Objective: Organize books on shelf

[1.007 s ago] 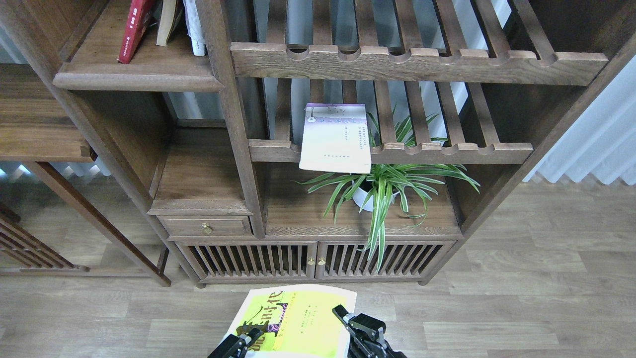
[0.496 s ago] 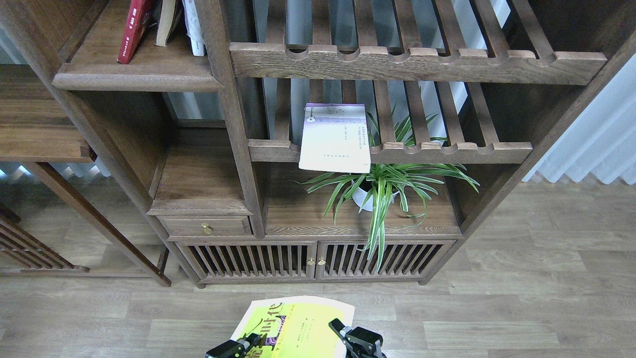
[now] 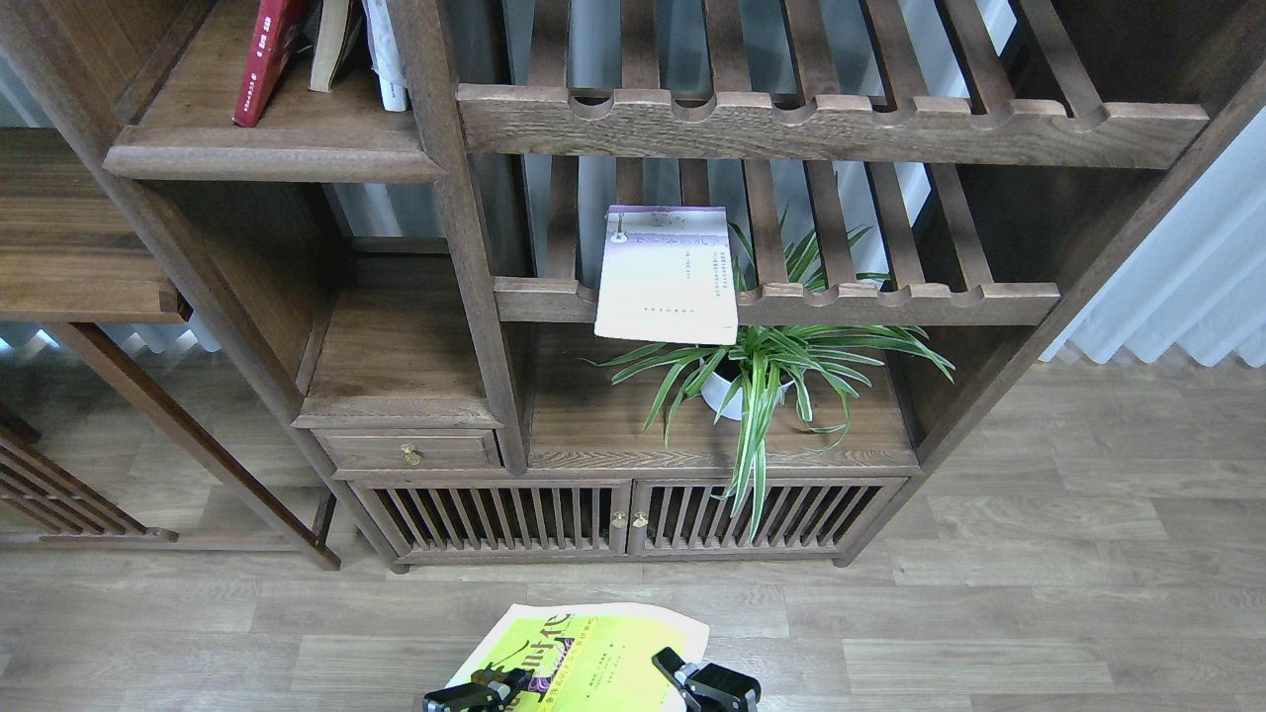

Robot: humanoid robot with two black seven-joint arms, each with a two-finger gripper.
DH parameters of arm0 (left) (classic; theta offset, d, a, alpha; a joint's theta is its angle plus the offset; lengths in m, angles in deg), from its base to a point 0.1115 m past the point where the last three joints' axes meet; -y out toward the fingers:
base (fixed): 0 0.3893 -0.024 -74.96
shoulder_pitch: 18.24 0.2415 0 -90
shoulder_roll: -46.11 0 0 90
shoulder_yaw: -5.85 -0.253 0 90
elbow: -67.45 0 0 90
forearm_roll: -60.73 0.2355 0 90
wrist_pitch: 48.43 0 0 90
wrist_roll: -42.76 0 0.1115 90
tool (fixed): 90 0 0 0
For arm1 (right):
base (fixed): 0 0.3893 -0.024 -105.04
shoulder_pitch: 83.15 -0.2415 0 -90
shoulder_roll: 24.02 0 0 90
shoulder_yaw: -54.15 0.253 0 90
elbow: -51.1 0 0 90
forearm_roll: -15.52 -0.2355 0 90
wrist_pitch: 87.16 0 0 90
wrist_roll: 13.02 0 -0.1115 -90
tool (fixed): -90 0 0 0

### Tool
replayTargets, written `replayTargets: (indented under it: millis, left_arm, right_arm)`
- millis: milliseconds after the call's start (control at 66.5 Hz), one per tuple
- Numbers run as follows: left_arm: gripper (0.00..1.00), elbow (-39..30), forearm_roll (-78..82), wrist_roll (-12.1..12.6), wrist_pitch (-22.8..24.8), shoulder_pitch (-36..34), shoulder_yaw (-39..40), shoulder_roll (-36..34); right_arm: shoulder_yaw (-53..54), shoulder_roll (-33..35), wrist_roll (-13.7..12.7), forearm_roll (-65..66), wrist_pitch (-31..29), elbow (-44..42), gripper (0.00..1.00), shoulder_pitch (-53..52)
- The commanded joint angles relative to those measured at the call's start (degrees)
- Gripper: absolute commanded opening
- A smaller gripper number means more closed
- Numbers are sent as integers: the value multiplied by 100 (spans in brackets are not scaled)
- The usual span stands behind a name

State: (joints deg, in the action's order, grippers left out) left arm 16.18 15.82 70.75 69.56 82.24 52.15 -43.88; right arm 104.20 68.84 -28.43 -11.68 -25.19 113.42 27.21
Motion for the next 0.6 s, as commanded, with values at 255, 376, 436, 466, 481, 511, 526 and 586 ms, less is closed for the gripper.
replayTargets:
  millis: [255,376,436,466,481,511,526,586]
  left_arm:
    - [0,-59,18,1,1,192,160,-616]
    - [0,-59,167,1,1,323,406,-1001]
    - [0,-59,554,1,1,403,564,-1758]
    - [0,-67,677,1,1,420,634,-2047]
    - [0,-85,747,1,1,429,687,-2257]
    - [0,-85,835,1,1,438,731,-2425]
    - [0,-94,887,1,1,438,749,-2531]
    - [0,-76,1369,1,1,473,924,-3013]
  right_arm:
    - [154,610,2,-30,3,-44,99,-217]
    - [338,671,11,-22,3,-79,99,-235]
    - [549,689,2,-4,3,-88,99,-322]
    - [549,698,2,-4,3,-97,99,-375]
    - [549,698,-7,-4,3,-106,99,-401]
    - [549,698,-7,-4,3,-115,99,-437]
    - [549,698,-7,-4,3,-115,99,-454]
    - [532,689,-7,5,3,-115,99,-560]
